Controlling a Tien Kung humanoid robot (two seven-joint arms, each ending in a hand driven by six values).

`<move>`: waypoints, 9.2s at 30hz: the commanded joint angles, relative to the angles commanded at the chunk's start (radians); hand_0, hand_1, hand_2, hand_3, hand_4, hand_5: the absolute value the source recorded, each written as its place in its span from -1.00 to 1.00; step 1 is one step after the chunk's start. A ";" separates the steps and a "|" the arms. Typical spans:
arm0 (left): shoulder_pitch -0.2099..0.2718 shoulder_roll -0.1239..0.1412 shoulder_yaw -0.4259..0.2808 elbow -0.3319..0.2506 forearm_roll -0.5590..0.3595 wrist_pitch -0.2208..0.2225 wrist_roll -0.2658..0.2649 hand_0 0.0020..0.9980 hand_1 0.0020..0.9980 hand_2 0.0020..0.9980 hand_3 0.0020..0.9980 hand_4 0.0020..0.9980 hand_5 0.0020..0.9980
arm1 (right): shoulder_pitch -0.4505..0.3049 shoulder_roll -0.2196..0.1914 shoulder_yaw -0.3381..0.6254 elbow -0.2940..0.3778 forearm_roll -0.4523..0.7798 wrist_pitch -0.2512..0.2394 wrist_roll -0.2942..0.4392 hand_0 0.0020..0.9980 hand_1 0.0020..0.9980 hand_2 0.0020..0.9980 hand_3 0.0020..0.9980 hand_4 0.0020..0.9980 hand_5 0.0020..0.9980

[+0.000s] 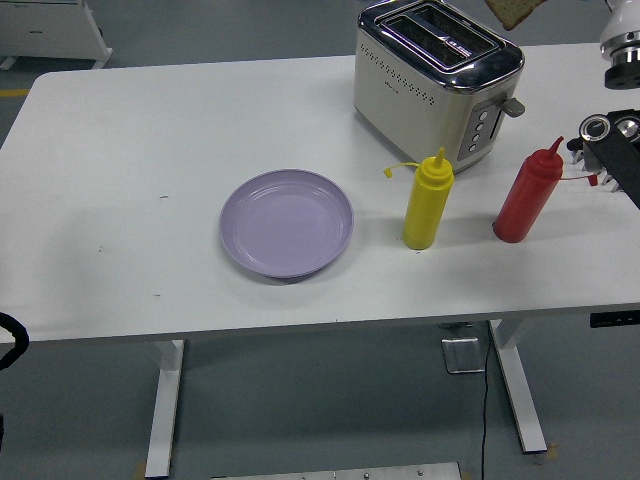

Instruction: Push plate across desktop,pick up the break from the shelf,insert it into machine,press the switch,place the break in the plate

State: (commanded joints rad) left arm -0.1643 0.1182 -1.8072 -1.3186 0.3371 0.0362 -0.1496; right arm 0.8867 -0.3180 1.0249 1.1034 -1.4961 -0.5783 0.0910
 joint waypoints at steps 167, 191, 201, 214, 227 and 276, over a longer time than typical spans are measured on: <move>-0.005 -0.007 0.022 0.026 -0.004 -0.014 0.022 0.66 0.77 0.81 0.67 0.29 1.00 | -0.042 -0.282 -0.249 -0.189 -0.240 0.546 0.236 -0.08 0.02 0.20 0.05 -1.00 -0.94; -0.007 -0.007 0.022 0.026 -0.005 -0.015 0.023 0.66 0.77 0.81 0.67 0.29 1.00 | -0.030 -0.264 -0.299 -0.229 -0.237 0.558 0.232 -0.08 0.02 0.15 0.04 -0.93 -1.00; -0.007 -0.007 0.021 0.027 -0.004 -0.015 0.024 0.66 0.77 0.81 0.67 0.29 1.00 | -0.026 -0.259 -0.328 -0.238 -0.240 0.561 0.230 -0.09 0.02 0.14 0.03 -0.91 -1.00; -0.007 -0.008 0.020 0.027 -0.005 -0.015 0.025 0.66 0.77 0.81 0.67 0.29 1.00 | -0.013 -0.245 -0.364 -0.266 -0.247 0.564 0.228 -0.09 0.03 0.14 0.04 -0.89 -1.00; -0.004 -0.009 0.021 0.028 -0.004 -0.014 0.025 0.66 0.77 0.81 0.67 0.29 1.00 | -0.014 -0.224 -0.380 -0.305 -0.250 0.565 0.229 -0.08 0.03 0.14 0.04 -0.88 -1.00; -0.006 -0.007 0.022 0.027 -0.003 -0.014 0.026 0.66 0.77 0.81 0.67 0.30 1.00 | -0.079 -0.281 -0.065 -0.198 0.054 0.598 0.021 0.56 0.54 0.72 0.86 0.31 -0.27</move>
State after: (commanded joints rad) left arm -0.1706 0.1110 -1.7852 -1.2912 0.3344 0.0226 -0.1238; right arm 0.8073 -0.5992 0.9602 0.9054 -1.4426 0.0200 0.1119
